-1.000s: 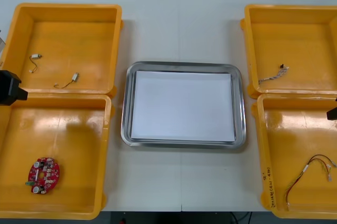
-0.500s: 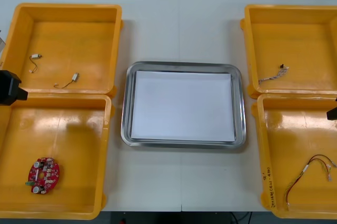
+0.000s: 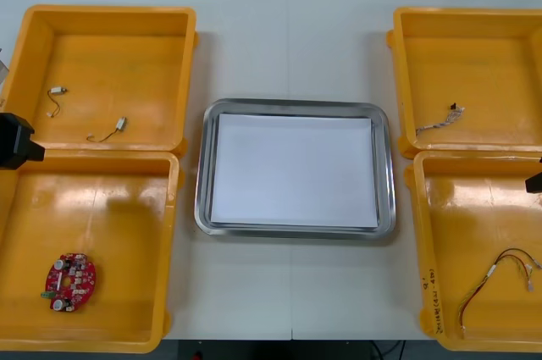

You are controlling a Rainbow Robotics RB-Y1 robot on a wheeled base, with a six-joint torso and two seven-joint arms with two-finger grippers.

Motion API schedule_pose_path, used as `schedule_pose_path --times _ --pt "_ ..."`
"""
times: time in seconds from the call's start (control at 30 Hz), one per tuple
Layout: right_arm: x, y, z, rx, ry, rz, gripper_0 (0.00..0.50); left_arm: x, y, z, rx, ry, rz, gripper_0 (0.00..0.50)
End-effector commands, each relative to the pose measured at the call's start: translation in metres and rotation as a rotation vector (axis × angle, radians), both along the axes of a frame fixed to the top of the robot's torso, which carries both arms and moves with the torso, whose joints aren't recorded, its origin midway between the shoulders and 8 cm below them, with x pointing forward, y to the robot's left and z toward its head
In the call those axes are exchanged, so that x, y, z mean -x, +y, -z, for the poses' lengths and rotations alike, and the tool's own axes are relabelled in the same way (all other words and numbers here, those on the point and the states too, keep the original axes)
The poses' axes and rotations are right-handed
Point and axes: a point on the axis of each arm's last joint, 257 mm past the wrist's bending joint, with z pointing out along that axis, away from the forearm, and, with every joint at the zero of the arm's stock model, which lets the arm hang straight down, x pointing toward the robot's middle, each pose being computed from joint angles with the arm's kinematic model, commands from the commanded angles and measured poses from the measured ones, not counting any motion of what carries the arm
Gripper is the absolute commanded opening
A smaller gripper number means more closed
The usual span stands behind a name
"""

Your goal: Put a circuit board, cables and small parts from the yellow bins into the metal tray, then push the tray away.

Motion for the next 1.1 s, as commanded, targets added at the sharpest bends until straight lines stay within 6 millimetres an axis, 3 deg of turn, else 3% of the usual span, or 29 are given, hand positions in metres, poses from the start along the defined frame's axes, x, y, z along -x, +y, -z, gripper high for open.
schedule_pose_path --times 0.03,1.1 --pt "-0.0031 -0.0165 -0.0194 0.033 -0.031 0.018 0.5 0.0039 0.015 -0.0152 -0.025 -0.027 -0.045 0.5" --pt "-0.0031 -0.0165 -0.0194 0.033 -0.031 0.018 0.5 0.0039 0.015 -0.0152 -0.025 -0.027 -0.045 0.5"
